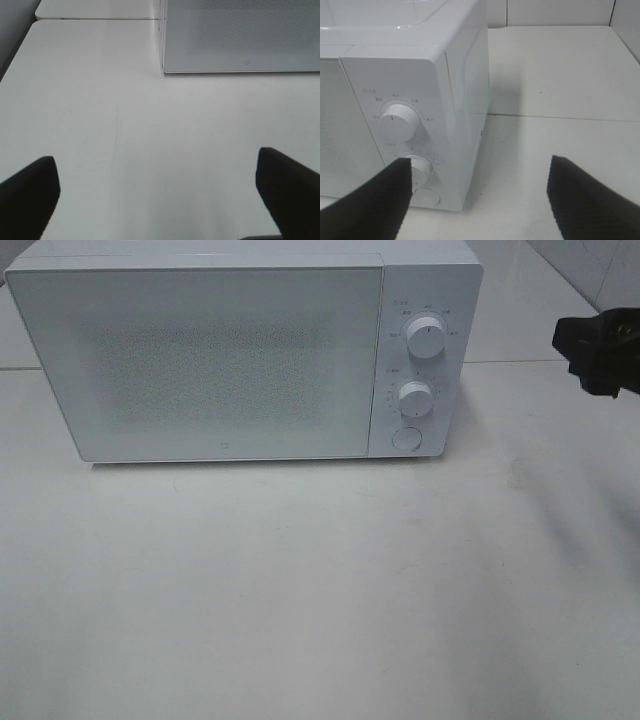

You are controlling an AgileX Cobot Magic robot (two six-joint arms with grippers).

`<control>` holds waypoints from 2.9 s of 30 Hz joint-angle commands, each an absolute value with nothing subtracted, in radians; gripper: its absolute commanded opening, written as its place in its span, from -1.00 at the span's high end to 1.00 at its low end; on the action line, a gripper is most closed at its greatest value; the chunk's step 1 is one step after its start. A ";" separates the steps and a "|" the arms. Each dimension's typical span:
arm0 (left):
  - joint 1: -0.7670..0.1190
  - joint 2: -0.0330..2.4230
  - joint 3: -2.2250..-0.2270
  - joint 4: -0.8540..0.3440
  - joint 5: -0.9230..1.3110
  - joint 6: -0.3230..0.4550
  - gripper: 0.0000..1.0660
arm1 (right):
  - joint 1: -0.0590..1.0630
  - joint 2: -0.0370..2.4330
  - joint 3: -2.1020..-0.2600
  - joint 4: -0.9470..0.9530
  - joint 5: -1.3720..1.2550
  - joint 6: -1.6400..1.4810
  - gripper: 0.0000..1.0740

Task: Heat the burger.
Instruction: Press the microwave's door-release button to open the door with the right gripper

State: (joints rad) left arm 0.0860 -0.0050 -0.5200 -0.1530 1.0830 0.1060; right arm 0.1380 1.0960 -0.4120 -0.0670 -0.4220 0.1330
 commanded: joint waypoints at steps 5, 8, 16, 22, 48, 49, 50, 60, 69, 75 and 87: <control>0.089 -0.021 -0.516 -0.155 1.071 0.099 -0.87 | 0.135 1.155 -0.305 0.058 -0.660 0.073 -0.36; 0.089 -0.021 -0.516 -0.155 1.071 0.099 -0.87 | 0.135 1.185 -0.252 0.103 -0.763 0.056 -0.32; 0.089 -0.021 -0.516 -0.155 1.071 0.099 -0.87 | 0.254 1.239 -0.179 0.229 -0.895 -0.044 0.03; 0.089 -0.021 -0.516 -0.155 1.071 0.099 -0.87 | 0.374 1.293 -0.159 0.360 -0.962 -0.113 0.20; 0.089 -0.021 -0.516 -0.155 1.071 0.099 -0.87 | 0.855 1.574 -0.223 0.783 -1.137 0.194 1.00; 0.089 -0.021 -0.516 -0.155 1.071 0.099 -0.87 | 0.855 1.574 -0.223 0.783 -1.137 0.194 1.00; 0.089 -0.021 -0.516 -0.155 1.071 0.099 -0.87 | 0.855 1.586 -0.223 0.781 -1.134 0.313 1.00; 0.089 -0.021 -0.516 -0.155 1.071 0.099 -0.87 | 0.855 1.650 -0.223 0.771 -1.118 0.970 0.97; 0.089 -0.021 -0.516 -0.155 1.071 0.099 -0.87 | 0.854 1.667 -0.225 0.764 -1.118 1.225 0.95; 0.089 -0.021 -0.516 -0.155 1.071 0.099 -0.87 | 0.854 1.667 -0.261 0.783 -1.085 1.234 1.00; 0.089 -0.021 -0.516 -0.155 1.071 0.099 -0.87 | 0.829 1.786 -0.386 0.757 -1.071 1.361 1.00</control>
State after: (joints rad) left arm 0.0860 -0.0050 -0.5200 -0.1530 1.0830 0.1060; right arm 0.8340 1.7800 -0.3740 0.7740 -1.0710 1.3430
